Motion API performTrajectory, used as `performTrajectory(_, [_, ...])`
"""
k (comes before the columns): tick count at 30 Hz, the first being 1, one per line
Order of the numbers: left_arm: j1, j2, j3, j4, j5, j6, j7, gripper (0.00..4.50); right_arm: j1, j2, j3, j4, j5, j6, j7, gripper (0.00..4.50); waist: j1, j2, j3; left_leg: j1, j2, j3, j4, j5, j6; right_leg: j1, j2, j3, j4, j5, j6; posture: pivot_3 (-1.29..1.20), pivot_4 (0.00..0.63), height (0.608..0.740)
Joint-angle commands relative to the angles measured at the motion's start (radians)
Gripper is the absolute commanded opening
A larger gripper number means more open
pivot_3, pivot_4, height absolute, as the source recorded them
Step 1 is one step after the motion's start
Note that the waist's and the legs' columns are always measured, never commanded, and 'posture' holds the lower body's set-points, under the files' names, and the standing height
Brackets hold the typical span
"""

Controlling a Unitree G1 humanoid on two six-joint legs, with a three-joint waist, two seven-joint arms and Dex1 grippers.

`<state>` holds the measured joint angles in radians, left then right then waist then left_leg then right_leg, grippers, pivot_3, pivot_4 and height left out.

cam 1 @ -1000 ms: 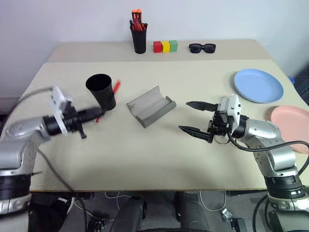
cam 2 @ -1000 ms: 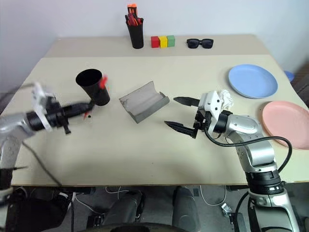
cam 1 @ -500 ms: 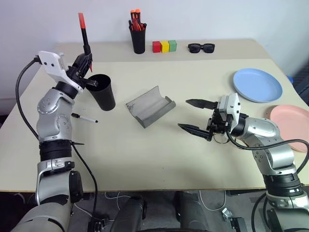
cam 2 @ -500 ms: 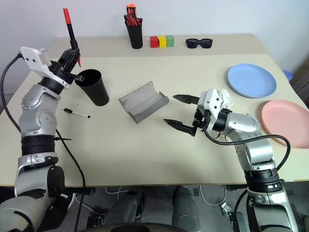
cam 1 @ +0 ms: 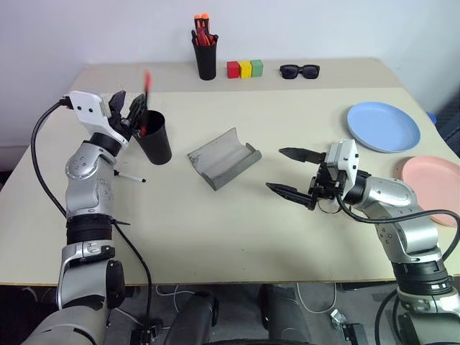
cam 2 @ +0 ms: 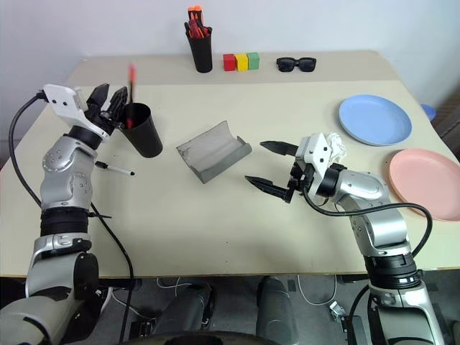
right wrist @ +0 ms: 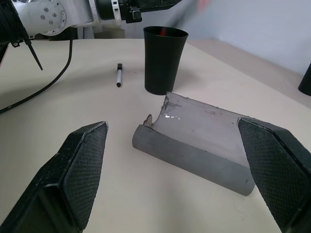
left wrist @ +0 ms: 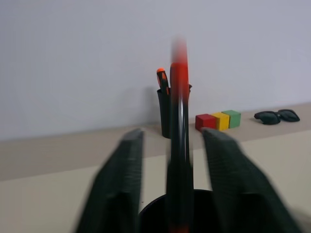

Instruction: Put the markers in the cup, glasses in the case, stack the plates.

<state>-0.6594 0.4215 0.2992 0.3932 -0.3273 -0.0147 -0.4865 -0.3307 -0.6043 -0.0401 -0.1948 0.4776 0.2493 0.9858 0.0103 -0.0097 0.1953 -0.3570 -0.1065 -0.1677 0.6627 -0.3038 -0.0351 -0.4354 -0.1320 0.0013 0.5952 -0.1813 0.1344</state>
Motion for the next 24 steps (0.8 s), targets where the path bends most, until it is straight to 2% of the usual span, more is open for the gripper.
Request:
performTrajectory(1, [0.01,-0.001,0.003,-0.04,-0.03,-0.001,-0.03,4.28,-0.007,-0.002,-0.021,-0.037,0.014,-0.01,-0.003,4.39,0.0,0.0,0.0,0.0,0.0,0.0,0.0,0.0,0.0,0.0,0.0,0.0,0.0,0.0,0.0,0.0,0.15,0.74])
performTrajectory(2, [0.014,0.002,0.003,-0.047,-0.039,0.006,-0.043,4.4,-0.009,-0.001,-0.019,-0.035,0.013,-0.011,-0.004,4.39,0.0,0.0,0.0,0.0,0.0,0.0,0.0,0.0,0.0,0.0,0.0,0.0,0.0,0.0,0.0,0.0,0.15,0.74])
performTrajectory(7, [0.048,0.032,0.009,-0.154,-0.103,0.076,-0.102,4.4,-0.011,0.002,-0.017,-0.031,0.013,-0.011,-0.004,4.39,-0.001,0.0,0.0,0.0,0.0,0.0,0.0,0.0,0.0,0.0,0.0,0.0,0.0,0.0,0.0,0.0,0.15,0.74])
performTrajectory(10, [0.122,0.15,0.032,-0.249,-0.16,0.168,-0.222,4.4,-0.01,-0.001,-0.025,-0.025,0.027,-0.002,0.004,4.39,-0.014,0.0,0.0,0.0,0.0,0.0,0.0,0.0,0.0,0.0,0.0,0.0,0.0,0.0,0.0,0.0,0.15,0.74])
performTrajectory(13, [0.178,0.263,0.058,-0.261,-0.202,0.208,-0.342,4.4,-0.013,-0.007,-0.034,-0.018,0.04,0.003,0.013,4.39,-0.026,0.0,0.0,0.0,0.001,0.0,-0.001,0.0,0.001,-0.001,0.0,0.0,0.001,0.0,0.0,0.0,0.15,0.74])
performTrajectory(19, [0.322,0.494,0.041,-0.157,-0.199,0.28,-0.643,4.4,-0.027,0.006,-0.036,-0.043,0.112,0.043,0.044,4.39,-0.025,0.001,0.001,0.001,0.001,0.0,-0.001,-0.001,0.001,0.0,0.001,0.001,0.001,0.0,0.0,0.0,0.15,0.74])
performTrajectory(20, [0.34,0.524,0.027,-0.128,-0.168,0.215,-0.699,4.4,-0.027,0.008,-0.03,-0.04,0.103,0.037,0.042,4.39,-0.025,0.001,0.001,0.001,0.001,0.0,-0.001,-0.001,0.001,0.0,0.001,0.001,0.001,0.0,0.0,0.0,0.15,0.74])
performTrajectory(23, [0.29,0.553,0.006,0.008,-0.106,0.139,-0.727,4.4,-0.033,0.016,-0.023,-0.028,0.097,0.035,0.036,4.39,-0.016,0.001,0.001,0.0,0.001,0.0,-0.001,-0.001,0.001,0.0,0.001,0.001,0.001,0.0,0.0,0.0,0.15,0.74])
performTrajectory(24, [0.281,0.566,-0.029,0.058,-0.047,0.042,-0.749,4.4,-0.032,0.016,-0.022,-0.029,0.095,0.034,0.035,4.39,-0.013,0.001,0.001,0.0,0.001,-0.001,-0.001,-0.001,0.001,0.0,0.001,0.0,0.001,0.0,0.0,0.0,0.15,0.74])
